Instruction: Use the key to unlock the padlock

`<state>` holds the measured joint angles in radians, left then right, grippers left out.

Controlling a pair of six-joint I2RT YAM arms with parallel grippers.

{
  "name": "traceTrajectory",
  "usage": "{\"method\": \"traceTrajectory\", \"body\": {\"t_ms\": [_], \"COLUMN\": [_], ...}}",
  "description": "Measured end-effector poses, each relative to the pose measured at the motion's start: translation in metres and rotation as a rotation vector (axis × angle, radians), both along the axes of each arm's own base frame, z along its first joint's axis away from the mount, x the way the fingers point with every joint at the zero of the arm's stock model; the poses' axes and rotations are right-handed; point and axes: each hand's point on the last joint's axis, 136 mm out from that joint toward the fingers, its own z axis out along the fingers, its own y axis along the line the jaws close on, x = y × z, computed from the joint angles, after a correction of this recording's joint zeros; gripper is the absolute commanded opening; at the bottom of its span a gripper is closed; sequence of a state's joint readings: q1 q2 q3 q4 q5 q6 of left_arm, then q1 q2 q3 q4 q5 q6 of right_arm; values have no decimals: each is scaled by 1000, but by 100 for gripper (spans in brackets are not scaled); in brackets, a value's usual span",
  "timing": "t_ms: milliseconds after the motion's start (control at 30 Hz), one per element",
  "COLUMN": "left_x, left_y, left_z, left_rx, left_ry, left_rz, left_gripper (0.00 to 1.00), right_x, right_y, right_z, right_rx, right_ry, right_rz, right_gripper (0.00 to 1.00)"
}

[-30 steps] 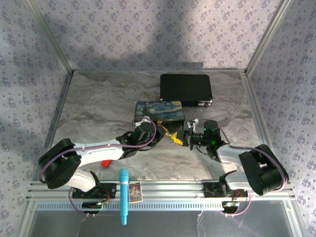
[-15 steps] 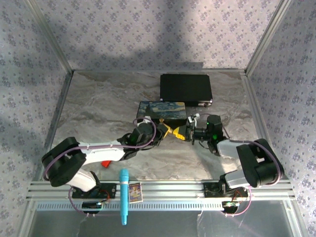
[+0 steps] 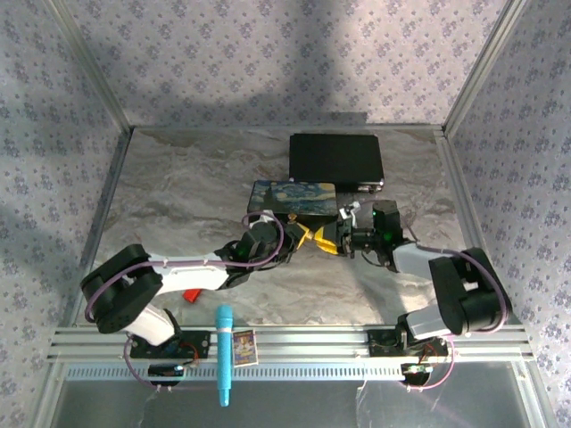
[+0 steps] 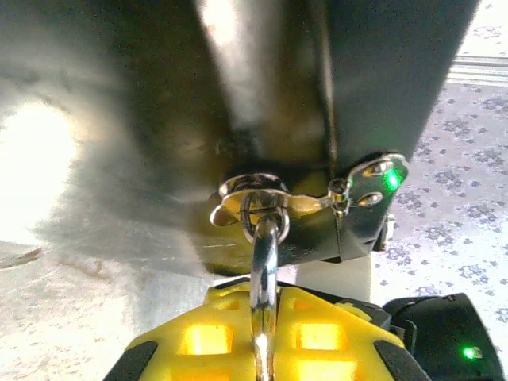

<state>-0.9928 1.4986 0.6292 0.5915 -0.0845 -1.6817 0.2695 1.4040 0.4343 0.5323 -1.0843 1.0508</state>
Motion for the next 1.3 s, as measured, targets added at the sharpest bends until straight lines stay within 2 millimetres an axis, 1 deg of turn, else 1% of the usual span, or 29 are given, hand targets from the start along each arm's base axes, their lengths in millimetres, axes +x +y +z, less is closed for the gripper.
{"method": "traceTrajectory", "body": {"t_ms": [67, 133, 200, 400, 467, 533, 633, 733, 800, 933, 1100, 1200, 1300], "left_x": [-4, -6, -5, -3, -4, -3, -4, -5, -7, -10, -10, -11, -11], "left_y": [4, 8, 11, 9, 9, 7, 3, -4, -5, -7, -5, -3, -1], "left_z": [-12, -25, -33, -53, -54, -51, -45, -39, -40, -42, -44, -48, -52], "left_rx": [35, 69, 85, 92, 88, 75, 43, 1, 1, 8, 19, 40, 65], "left_ry": [45, 87, 112, 162, 170, 165, 165, 168, 172, 171, 170, 179, 189], "left_rz": [-3, 0, 6, 19, 18, 16, 8, -5, -7, -7, 3, 11, 14], "left_gripper": [0, 0, 0, 0, 0, 0, 0, 0, 0, 0, 0, 0, 0], "right_x": [-4, -6, -9, -26, -31, -35, -38, -34, -29, -17, -14, -14, -15], "right_y": [-4, -12, -18, -21, -19, -15, -11, -9, -9, -7, -5, -1, -2], "right_z": [4, 10, 11, -11, -17, -22, -32, -39, -41, -37, -41, -44, -50], "right_rx": [-18, -32, -45, -106, -127, -145, -184, -211, -219, -222, -247, -267, -306], "right_ry": [-29, -59, -74, -8, 4, 6, 12, 14, 4, -29, -28, -24, -23], "right_rz": [-3, -13, -18, 13, 27, 43, 51, 42, 30, 2, -20, -32, -40], "right_gripper": [36, 29, 23, 16, 12, 10, 9, 8, 7, 7, 9, 11, 17]}}
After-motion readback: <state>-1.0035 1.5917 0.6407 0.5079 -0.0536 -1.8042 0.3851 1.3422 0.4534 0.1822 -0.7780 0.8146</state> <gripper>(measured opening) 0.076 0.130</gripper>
